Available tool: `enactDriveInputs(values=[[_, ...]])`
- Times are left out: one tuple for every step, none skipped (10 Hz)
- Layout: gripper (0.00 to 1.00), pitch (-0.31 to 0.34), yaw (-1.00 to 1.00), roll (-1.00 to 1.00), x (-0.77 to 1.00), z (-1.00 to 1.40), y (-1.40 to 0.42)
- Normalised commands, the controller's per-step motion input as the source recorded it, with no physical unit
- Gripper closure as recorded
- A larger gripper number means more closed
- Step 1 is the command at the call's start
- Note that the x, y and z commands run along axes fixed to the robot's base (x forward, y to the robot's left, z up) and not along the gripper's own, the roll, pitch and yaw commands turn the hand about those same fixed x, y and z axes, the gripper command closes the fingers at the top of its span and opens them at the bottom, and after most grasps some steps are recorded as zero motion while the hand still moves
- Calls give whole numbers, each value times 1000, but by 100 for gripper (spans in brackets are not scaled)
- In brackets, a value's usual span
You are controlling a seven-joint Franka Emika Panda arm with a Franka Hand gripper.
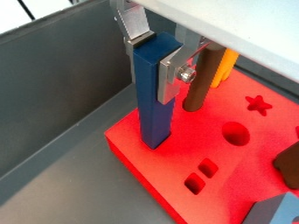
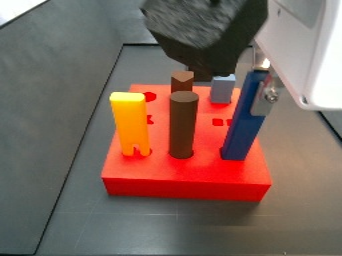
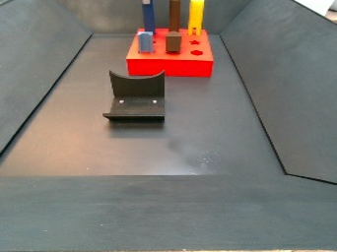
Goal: Pick up the rectangle object. Move up. Place the rectangle object on the fixture. Regrasp the rectangle object. Move to above the board. Insert the rectangle object.
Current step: Insert the rectangle object.
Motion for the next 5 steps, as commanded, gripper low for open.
enactDriveInputs(values=[[100, 0, 71, 0, 177, -477, 0], [100, 0, 86, 11, 160, -497, 0], [100, 0, 46, 61, 177, -369, -11], [100, -40, 0, 73, 40, -151, -129], [100, 0, 0, 0, 0, 0, 0]])
